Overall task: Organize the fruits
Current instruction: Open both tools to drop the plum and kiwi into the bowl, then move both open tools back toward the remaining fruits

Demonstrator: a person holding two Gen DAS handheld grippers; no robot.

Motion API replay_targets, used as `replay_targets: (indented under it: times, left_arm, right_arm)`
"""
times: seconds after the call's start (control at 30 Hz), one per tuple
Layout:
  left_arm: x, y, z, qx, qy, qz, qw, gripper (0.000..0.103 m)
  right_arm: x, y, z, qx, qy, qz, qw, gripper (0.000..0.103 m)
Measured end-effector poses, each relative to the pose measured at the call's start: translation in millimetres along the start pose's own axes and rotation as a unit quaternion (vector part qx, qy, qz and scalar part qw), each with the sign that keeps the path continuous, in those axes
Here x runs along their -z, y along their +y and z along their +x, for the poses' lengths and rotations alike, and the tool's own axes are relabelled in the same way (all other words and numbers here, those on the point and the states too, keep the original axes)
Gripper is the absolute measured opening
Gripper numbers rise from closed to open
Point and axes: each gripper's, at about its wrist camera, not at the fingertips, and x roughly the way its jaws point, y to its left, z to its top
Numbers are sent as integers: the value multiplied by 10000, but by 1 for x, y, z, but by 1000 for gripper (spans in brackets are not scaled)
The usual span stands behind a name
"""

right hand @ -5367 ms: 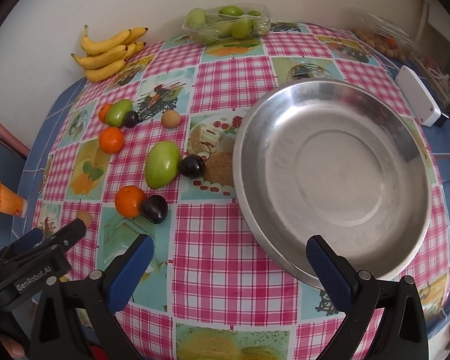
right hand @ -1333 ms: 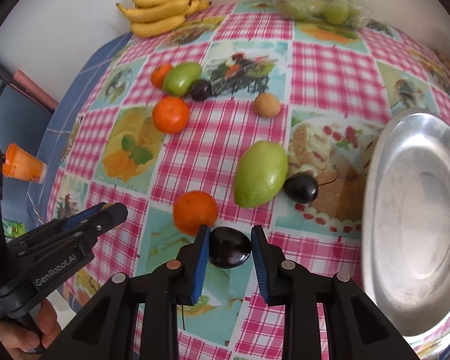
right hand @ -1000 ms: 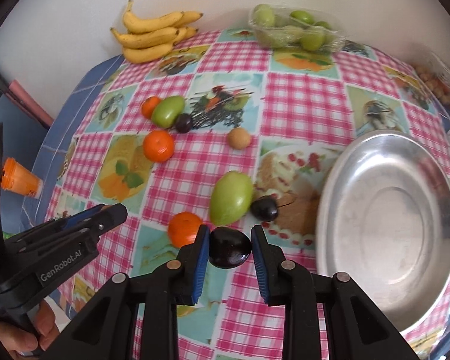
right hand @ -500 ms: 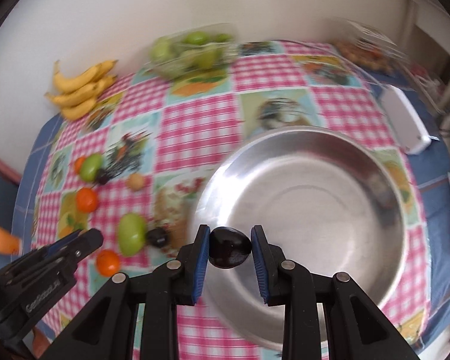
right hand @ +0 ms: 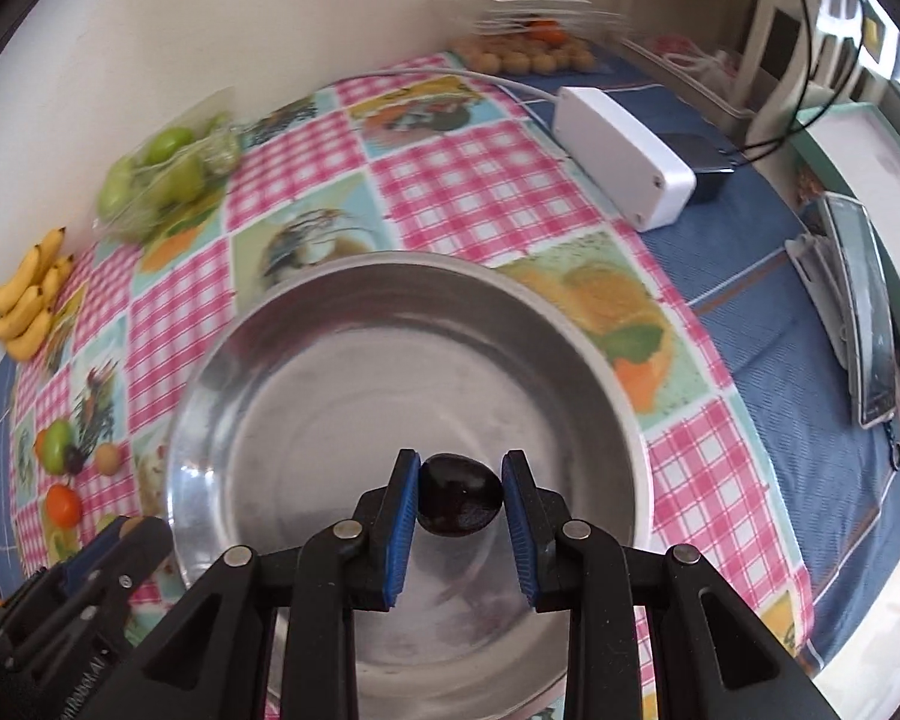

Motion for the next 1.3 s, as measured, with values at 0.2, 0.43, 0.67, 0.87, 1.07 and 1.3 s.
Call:
replay_targets:
  times: [0.2,0.43,0.67,0.87,1.07,1.3]
  left_arm:
    - [4,-2,9,59,66,60,9999,28]
    - [4,-1,3,85,0,42,10000,39]
    - [3,14,-10,-147,-112,-246,9995,58]
    - [4,44,-19,-544,-245,-742,9955,75]
    - [8,76,-19,-915,-290,-1293,9870,86]
    - [13,100,-26,-1411,-552,-1647,9746,98]
  right_arm:
    - [3,4,0,87,6,-85,9999,31]
    - [2,7,2,121,-4,-97,9999,65]
    - [1,10,2,148,-13,-205,9997,68]
    - [2,12,3,138,8,-290,9995,80]
    - [3,16,3,71,25,-385,9992,92]
    - [5,19,2,-160,15,-418,9990,103]
